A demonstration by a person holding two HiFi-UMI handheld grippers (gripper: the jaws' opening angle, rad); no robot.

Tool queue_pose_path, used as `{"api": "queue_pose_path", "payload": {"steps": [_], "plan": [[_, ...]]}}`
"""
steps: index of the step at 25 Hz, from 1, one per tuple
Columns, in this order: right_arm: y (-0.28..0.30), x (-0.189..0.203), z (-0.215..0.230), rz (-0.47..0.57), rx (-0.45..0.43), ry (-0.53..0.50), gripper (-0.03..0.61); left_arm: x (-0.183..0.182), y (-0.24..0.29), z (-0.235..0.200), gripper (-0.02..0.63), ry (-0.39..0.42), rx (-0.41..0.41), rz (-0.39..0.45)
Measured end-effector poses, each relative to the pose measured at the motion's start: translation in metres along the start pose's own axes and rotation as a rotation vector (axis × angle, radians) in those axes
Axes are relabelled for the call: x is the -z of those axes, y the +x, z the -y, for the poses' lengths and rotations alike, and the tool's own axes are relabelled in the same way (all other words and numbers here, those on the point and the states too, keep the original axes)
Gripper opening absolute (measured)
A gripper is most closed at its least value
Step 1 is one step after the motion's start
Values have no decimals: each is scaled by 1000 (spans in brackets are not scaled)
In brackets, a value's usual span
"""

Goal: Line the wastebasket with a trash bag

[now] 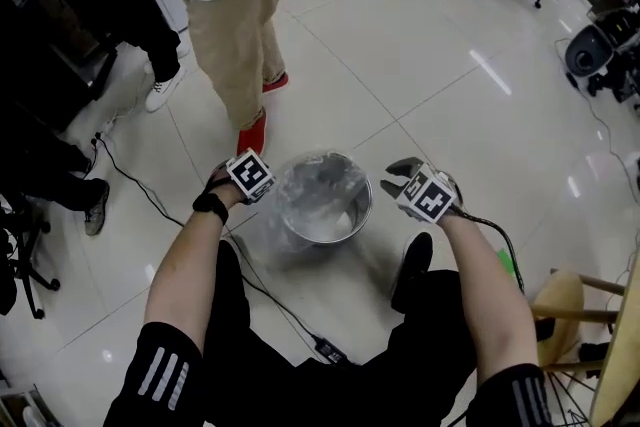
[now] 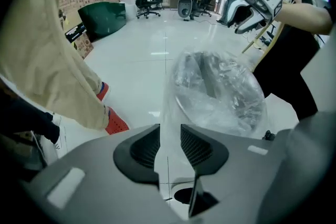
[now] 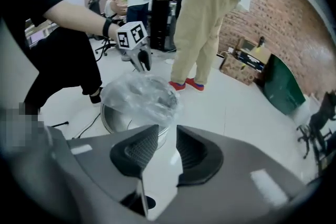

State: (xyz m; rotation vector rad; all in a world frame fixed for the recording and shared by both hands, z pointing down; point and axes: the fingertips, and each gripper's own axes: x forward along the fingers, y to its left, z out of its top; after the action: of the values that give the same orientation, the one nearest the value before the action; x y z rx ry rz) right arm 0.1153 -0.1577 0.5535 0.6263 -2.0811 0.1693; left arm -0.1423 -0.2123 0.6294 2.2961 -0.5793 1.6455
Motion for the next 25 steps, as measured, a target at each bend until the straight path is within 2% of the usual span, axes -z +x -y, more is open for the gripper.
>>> {"api": "queue_pose_path", "payload": {"steps": [6, 8, 10, 12, 16, 18, 21, 23, 25], "plan": [[15, -11, -53, -15, -106, -44, 120, 0, -18, 22, 117, 56, 30, 10], [31, -8, -69, -56, -125, -116, 124, -1, -25, 28, 117, 65, 47, 21], [43, -7, -75, -92, -93, -235, 162, 2, -25, 36, 118, 76, 75, 12], [49, -15, -76, -90, -55, -329, 170, 9, -22, 44, 124, 85, 116, -9], [63, -27, -90, -89, -93, -421, 170, 19, -18, 55, 127, 108, 173, -34], [74, -18, -94, -129, -110, -437, 155, 19, -15, 55, 127, 111, 174, -36], [82, -7, -91, -166, -105, -425, 57, 19, -12, 56, 127, 119, 174, -41], [78, -12, -84, -150, -95, -388, 10, 19, -15, 54, 127, 141, 167, -40], [69, -24, -74, -104, -77, -320, 9, 16, -26, 51, 127, 163, 147, -26]]}}
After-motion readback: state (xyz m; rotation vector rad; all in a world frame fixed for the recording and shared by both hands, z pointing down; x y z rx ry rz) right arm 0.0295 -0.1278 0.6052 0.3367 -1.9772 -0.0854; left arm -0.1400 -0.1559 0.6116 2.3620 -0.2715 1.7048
